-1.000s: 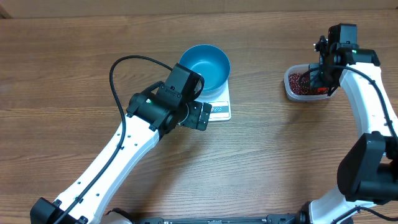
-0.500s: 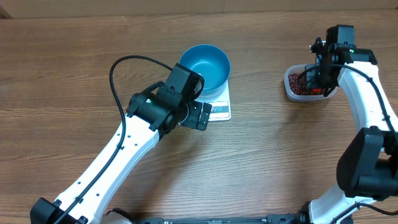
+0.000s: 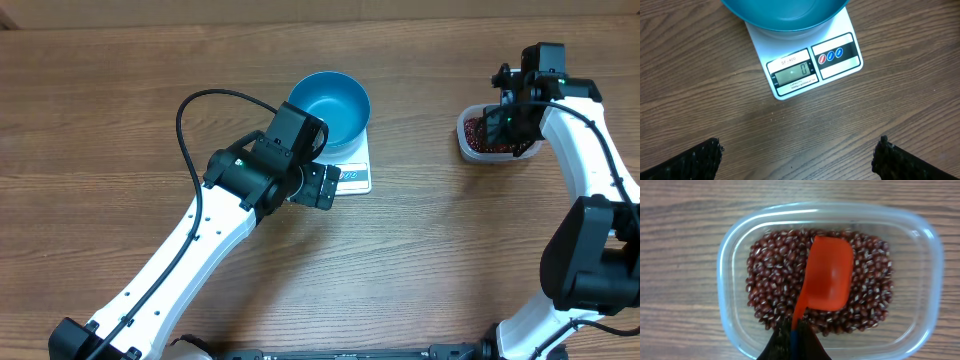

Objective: Scoop item into bowl and weigh 150g on scale

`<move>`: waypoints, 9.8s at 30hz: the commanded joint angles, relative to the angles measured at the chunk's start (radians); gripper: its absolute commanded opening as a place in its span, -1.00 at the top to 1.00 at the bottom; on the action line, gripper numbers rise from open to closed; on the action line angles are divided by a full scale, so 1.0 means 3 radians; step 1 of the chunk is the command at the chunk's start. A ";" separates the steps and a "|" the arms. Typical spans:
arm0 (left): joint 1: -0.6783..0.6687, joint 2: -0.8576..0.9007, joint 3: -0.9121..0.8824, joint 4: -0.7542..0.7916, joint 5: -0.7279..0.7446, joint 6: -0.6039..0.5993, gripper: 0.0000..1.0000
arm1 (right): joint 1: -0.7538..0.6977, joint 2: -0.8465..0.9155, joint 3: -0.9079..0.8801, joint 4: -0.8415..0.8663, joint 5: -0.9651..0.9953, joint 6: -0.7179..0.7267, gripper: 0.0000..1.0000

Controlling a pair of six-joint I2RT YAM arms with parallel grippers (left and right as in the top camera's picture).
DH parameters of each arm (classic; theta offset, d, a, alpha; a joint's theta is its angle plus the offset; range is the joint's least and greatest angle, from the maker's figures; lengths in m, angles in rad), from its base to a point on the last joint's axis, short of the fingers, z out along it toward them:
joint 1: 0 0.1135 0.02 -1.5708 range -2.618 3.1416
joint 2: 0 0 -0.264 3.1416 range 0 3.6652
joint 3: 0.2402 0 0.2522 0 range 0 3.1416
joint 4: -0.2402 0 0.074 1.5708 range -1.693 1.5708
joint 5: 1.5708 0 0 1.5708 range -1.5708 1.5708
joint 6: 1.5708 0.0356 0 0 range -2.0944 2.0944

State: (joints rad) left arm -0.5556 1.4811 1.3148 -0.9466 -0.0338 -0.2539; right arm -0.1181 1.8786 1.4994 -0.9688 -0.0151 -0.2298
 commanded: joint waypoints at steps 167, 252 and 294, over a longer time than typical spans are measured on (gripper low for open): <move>0.0003 -0.0028 -0.0020 0.0005 -0.0034 0.0048 -0.99 | -0.1751 0.0434 -0.0306 -0.0333 -0.4323 -0.0290 0.93; 0.0003 -0.0028 -0.0020 0.0005 -0.0034 0.0048 -0.98 | 0.0790 -0.0055 0.0312 0.1338 -0.3075 0.1185 0.93; 0.0003 -0.0028 -0.0020 0.0005 -0.0034 0.0048 -0.99 | 0.1623 -0.0209 0.1038 0.0177 -0.0898 0.0223 0.93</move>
State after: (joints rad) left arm -0.5556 1.4811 1.3148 -0.9466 -0.0341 -0.2539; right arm 0.3481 1.8580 1.7729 -0.9165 -0.3470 -0.1196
